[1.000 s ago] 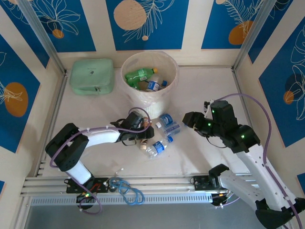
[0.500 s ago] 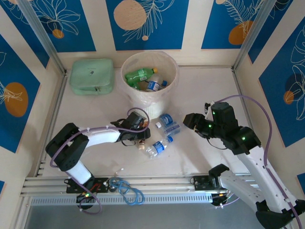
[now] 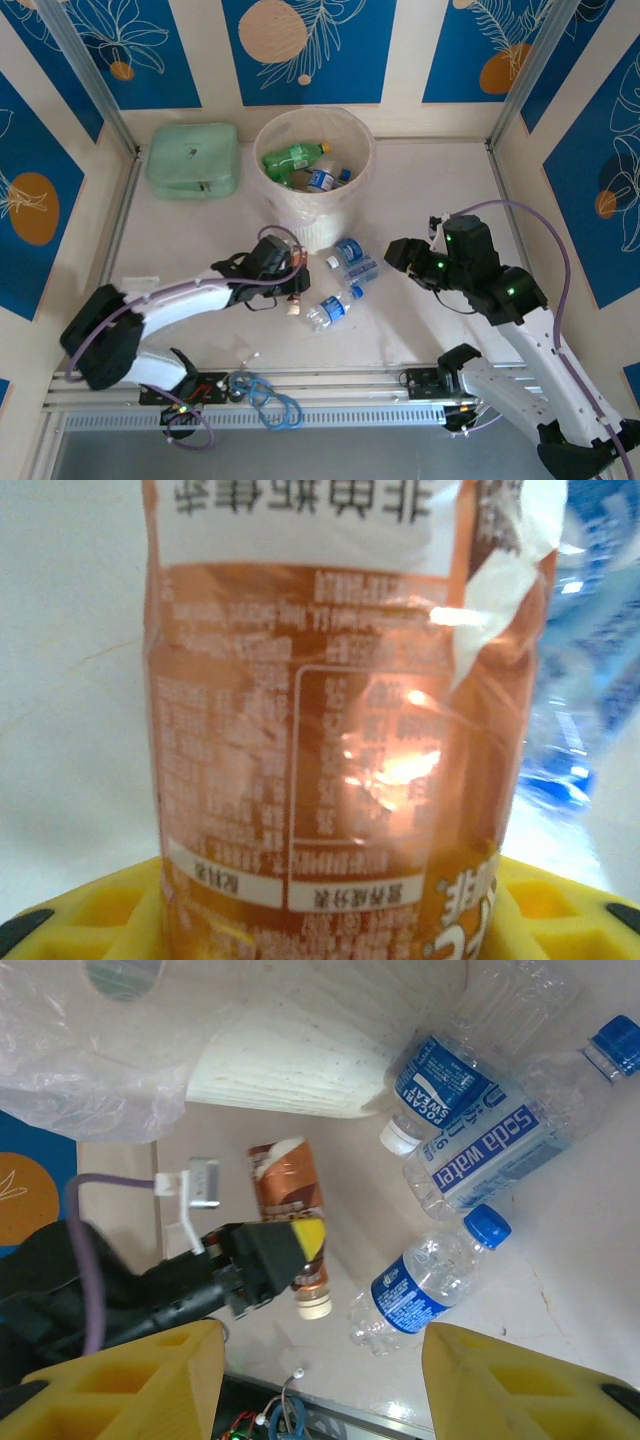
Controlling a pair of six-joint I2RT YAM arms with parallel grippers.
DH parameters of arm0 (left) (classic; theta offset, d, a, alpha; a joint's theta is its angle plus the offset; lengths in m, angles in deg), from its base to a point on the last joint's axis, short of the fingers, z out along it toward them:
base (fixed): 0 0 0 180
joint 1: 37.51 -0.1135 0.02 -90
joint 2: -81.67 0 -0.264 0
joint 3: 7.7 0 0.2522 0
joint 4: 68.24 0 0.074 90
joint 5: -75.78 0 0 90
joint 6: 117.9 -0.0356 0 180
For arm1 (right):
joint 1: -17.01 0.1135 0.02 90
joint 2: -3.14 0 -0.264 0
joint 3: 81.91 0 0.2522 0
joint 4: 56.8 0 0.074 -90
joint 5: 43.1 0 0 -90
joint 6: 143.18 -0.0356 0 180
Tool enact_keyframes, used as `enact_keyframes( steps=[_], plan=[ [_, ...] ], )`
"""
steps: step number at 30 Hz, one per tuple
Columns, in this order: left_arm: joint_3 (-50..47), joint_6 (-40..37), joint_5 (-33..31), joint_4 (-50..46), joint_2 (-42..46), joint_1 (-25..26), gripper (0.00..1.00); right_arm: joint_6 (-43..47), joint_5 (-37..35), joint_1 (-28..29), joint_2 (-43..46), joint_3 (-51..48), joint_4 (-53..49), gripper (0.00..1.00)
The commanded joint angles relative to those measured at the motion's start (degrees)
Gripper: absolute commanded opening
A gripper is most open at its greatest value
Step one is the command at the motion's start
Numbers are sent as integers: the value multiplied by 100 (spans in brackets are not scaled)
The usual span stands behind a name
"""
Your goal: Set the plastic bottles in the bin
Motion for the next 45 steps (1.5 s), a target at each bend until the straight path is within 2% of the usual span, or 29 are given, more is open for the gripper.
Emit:
enact_keyframes(
  steps=[1,8,11,15,21,24,29,34,45],
  plan=[
    [-82,65,-195,-723,830,71,52,-17,98,197,-7,-19,163,54],
    [492,71,-498,-1762,2259,43,54,217,-526,1303,-461,438,383,53],
    [1008,-30,-556,-2046,2461,-16,55,273,-788,1651,-706,701,348,53],
    [1653,-112,-473,-2165,2426,-71,55,255,-765,1800,-798,850,471,53],
    [1908,415,46,-1516,2340,-189,55,466,-606,2440,-1023,1145,818,54],
    [1893,910,78,-1200,2303,-258,54,569,-571,2843,-1292,1321,1016,55],
    [1886,1428,488,-517,2139,-410,54,810,-709,3438,-1939,1806,1116,55],
    [1795,1736,851,-179,2046,-518,53,895,-806,3539,-2330,2142,1028,55],
    [1452,2326,1397,471,2035,-631,53,889,-841,3384,-2511,2179,1033,58]
  ],
)
